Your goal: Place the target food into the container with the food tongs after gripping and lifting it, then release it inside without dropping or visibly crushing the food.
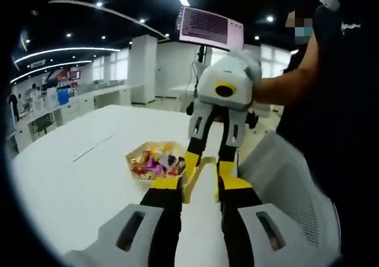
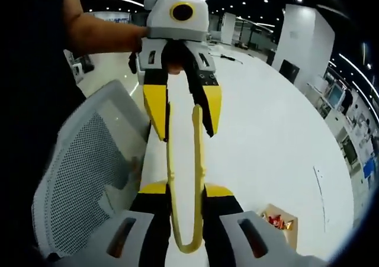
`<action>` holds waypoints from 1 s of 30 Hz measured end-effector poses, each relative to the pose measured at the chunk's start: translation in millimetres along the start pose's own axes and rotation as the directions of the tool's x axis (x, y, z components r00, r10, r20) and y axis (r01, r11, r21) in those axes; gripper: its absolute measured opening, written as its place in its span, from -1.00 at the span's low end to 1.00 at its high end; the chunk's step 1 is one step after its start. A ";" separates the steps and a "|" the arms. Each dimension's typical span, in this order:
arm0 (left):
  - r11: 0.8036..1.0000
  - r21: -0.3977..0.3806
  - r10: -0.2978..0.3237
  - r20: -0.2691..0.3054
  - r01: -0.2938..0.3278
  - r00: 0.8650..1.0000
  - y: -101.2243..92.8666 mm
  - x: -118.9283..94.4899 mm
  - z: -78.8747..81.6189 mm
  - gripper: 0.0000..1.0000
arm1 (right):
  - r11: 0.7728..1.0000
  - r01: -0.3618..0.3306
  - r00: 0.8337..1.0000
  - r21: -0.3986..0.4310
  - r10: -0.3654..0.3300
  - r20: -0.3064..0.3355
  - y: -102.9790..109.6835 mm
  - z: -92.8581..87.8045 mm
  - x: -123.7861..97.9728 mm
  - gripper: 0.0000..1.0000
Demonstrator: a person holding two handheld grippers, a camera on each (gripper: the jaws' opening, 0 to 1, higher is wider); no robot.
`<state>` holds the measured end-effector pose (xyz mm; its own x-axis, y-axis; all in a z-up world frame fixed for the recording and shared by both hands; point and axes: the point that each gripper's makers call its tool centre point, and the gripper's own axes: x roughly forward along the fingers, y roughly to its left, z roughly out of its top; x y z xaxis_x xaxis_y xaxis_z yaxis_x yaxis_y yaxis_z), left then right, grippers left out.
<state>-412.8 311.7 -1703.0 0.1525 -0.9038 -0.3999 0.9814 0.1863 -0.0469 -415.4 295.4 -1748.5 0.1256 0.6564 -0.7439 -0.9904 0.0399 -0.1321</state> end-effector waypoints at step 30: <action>1.000 0.015 -0.009 -0.025 0.010 1.000 7.5 -0.1 -24.8 -0.87 | 1.000 0.024 0.998 0.006 -0.024 0.055 -3.4 3.8 19.6 -0.47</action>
<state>-408.3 322.7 -1726.0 0.1404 -0.8955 -0.4223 0.9844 0.1719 -0.0372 -409.8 311.0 -1760.2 0.1462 0.6956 -0.7034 -0.9875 0.0603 -0.1455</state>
